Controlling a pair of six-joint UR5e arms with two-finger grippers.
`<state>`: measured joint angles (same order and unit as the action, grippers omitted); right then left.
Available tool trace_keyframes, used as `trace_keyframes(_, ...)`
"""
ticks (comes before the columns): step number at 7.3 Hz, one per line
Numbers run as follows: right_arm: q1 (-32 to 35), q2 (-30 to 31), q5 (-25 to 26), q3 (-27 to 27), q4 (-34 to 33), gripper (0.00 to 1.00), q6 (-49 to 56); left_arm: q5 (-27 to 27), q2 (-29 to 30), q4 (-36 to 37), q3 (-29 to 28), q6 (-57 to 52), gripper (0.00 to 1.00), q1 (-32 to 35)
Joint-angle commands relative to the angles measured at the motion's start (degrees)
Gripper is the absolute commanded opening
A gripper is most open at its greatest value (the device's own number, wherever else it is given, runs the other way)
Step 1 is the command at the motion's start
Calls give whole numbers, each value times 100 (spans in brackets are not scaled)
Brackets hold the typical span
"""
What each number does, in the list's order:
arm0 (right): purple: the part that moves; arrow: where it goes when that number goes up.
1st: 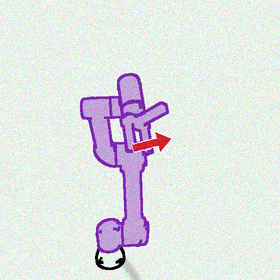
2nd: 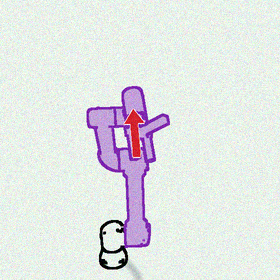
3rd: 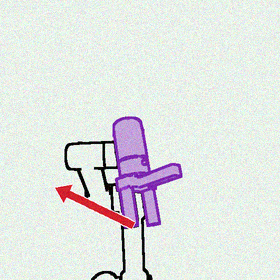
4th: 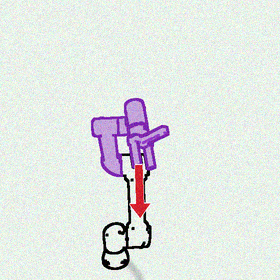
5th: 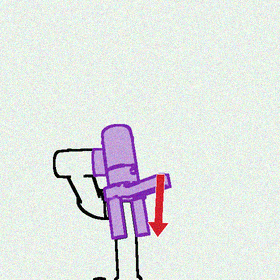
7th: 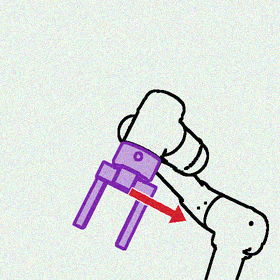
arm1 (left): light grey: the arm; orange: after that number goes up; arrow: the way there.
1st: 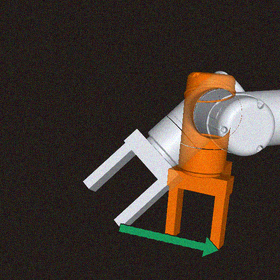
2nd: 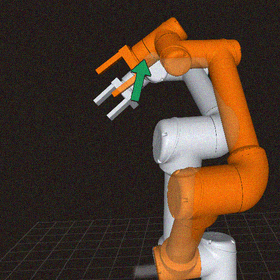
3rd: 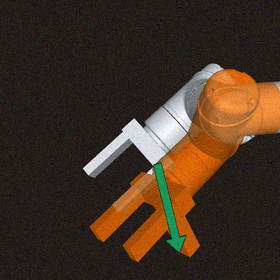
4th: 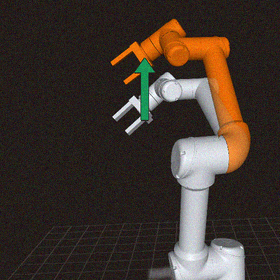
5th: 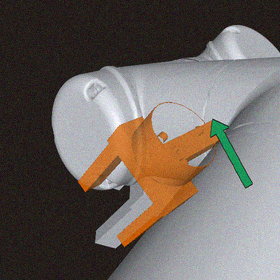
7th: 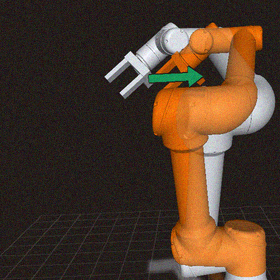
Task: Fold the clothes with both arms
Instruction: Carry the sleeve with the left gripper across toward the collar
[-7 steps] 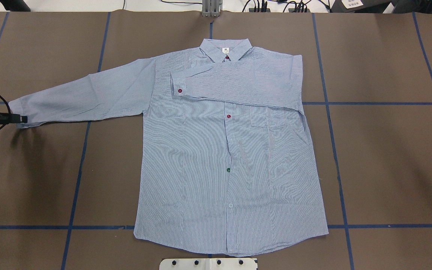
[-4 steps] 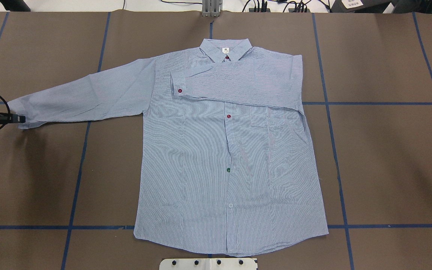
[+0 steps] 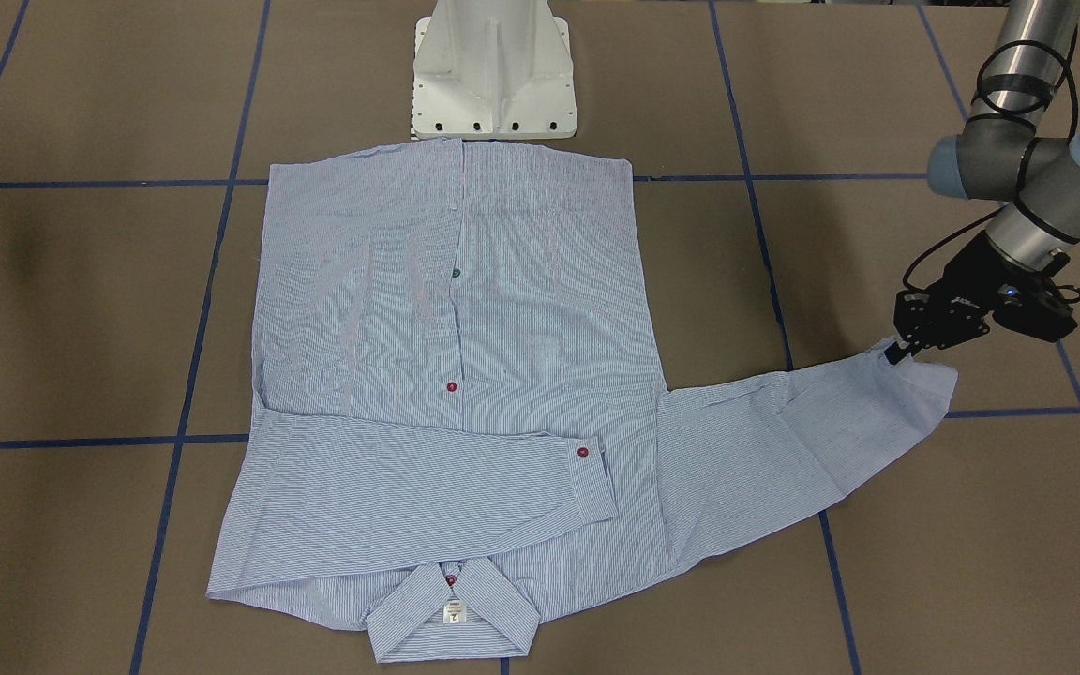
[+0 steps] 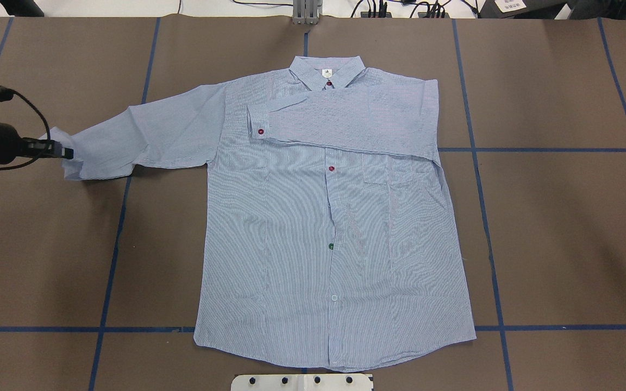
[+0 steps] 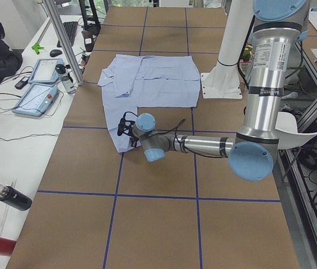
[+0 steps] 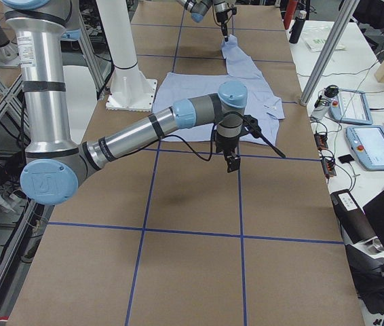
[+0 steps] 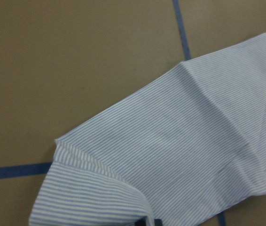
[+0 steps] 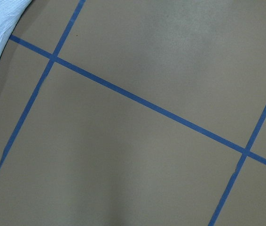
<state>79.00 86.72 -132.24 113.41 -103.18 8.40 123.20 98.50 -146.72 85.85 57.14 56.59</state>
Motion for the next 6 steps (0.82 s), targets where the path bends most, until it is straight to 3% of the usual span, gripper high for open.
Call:
trace_keyframes(1,1,29,-3,14,0,100,-5,3,1287,2147,467,-53,0,-34)
trace_keyframes(4,1,38,-3,14,0,100,-5,-68,3030,3875,503,391,0,-569)
trace_keyframes(6,1,46,-3,6,0,100,-5,-129,3953,4194,460,1269,0,-675)
